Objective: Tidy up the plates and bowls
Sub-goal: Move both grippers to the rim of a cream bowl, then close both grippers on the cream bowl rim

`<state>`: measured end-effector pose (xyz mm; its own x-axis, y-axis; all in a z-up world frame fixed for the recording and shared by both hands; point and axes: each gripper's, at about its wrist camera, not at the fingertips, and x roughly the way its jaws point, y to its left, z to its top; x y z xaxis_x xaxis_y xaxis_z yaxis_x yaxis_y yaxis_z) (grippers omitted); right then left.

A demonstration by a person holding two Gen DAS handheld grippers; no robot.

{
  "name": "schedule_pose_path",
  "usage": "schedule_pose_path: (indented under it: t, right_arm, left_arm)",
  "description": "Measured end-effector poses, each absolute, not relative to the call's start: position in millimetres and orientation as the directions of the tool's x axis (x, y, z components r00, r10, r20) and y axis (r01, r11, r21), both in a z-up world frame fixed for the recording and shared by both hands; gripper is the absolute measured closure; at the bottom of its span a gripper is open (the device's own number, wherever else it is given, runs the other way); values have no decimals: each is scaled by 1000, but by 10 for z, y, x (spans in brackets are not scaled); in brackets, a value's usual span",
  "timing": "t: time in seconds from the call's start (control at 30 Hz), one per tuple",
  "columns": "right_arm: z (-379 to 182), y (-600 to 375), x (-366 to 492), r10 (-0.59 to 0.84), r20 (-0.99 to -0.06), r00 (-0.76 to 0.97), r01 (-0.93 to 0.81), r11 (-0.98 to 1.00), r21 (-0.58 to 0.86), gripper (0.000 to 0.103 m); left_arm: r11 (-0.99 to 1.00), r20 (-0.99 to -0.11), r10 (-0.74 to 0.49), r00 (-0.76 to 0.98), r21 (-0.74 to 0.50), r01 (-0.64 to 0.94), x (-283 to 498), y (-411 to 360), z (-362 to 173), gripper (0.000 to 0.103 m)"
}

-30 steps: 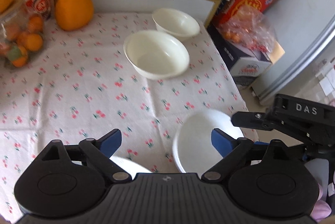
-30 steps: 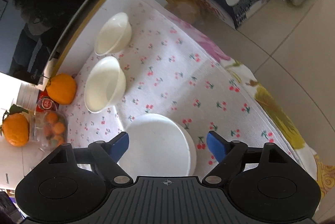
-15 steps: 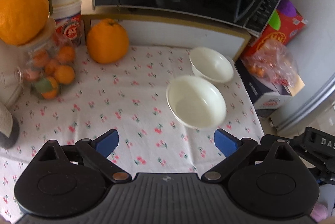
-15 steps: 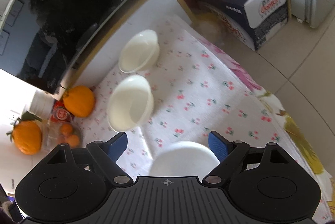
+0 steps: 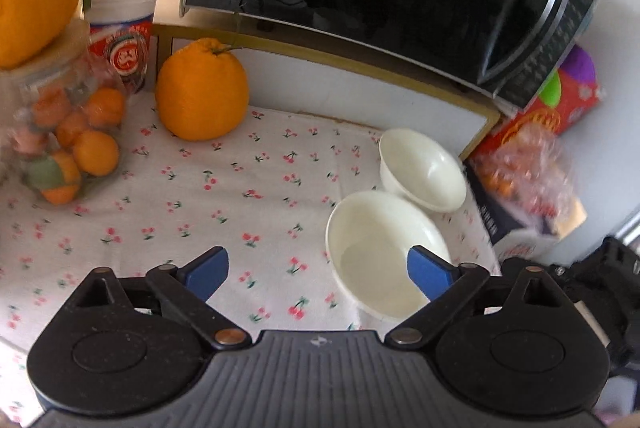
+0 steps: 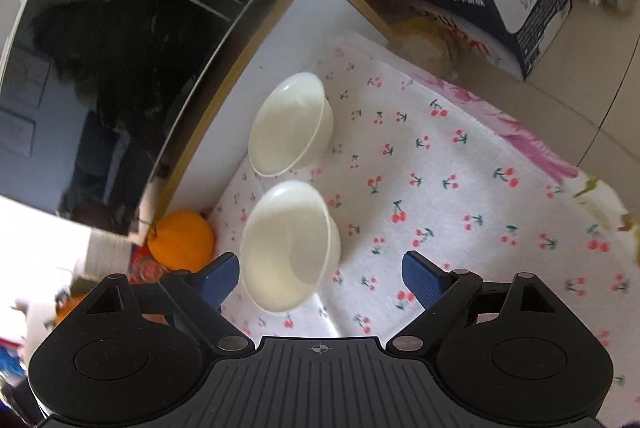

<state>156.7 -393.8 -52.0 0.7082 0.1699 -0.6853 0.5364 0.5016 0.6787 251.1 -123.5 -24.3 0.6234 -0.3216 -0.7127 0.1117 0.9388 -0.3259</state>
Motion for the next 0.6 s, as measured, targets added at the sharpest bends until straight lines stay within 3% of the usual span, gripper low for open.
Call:
schedule_pose_path:
  t: [0.37, 0.6]
  right_arm:
    - [-776, -3965, 1768, 167, -663, 730, 551, 430, 715, 13]
    - [-882, -3905, 1828, 152, -681, 717, 571, 433, 698, 18]
  left_arm:
    - [824, -669, -455, 587, -567, -8, 2753, -1092, -544, 35]
    - [792, -653, -501, 568, -610, -2, 2783, -1155, -626, 49]
